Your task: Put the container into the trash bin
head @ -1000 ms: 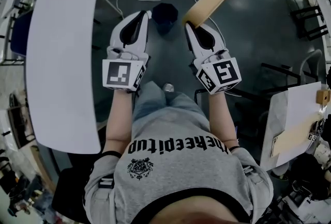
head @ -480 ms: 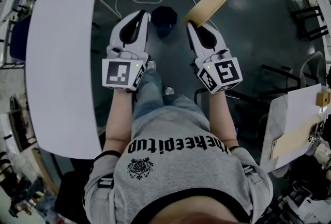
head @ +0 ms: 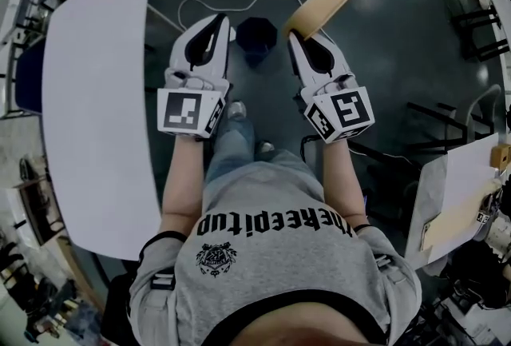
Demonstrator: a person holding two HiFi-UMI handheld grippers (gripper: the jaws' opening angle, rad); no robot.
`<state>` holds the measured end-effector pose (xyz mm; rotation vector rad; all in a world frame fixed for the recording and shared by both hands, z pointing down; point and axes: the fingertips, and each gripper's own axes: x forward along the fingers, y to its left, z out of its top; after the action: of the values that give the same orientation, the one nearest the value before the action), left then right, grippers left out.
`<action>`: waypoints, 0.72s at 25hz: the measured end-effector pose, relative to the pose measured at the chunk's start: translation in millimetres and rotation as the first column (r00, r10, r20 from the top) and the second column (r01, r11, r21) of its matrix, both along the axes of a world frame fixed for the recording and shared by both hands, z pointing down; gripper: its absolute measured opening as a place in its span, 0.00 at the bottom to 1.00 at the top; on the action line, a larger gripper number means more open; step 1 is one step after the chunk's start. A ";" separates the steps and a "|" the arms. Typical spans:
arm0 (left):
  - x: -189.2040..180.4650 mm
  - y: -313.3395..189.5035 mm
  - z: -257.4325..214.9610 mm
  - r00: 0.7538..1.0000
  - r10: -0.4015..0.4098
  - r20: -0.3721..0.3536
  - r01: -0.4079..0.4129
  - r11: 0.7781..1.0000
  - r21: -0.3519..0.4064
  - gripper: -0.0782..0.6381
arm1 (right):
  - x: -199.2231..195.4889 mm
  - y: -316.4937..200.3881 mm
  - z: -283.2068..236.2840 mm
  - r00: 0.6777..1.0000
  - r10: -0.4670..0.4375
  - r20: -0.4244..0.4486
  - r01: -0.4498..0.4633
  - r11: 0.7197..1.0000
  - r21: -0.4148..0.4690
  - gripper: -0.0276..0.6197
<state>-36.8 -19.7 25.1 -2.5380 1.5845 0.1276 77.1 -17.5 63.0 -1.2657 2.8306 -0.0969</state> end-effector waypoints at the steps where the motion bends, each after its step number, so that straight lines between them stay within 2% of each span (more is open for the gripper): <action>1: -1.9 -6.8 -0.5 1.000 0.005 0.000 -0.005 1.000 -0.001 0.14 | -2.4 -6.1 -0.4 1.000 0.003 0.001 -0.003 1.000 -0.001 0.07; 18: -30.9 -105.4 7.7 0.995 0.098 0.002 -0.098 0.995 -0.023 0.14 | -36.3 -91.4 10.7 0.997 0.080 -0.002 -0.080 0.996 -0.039 0.07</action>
<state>-67.7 -125.0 32.8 -2.6319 1.4690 0.1169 40.8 -109.0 73.7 -1.3848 2.7869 -0.1501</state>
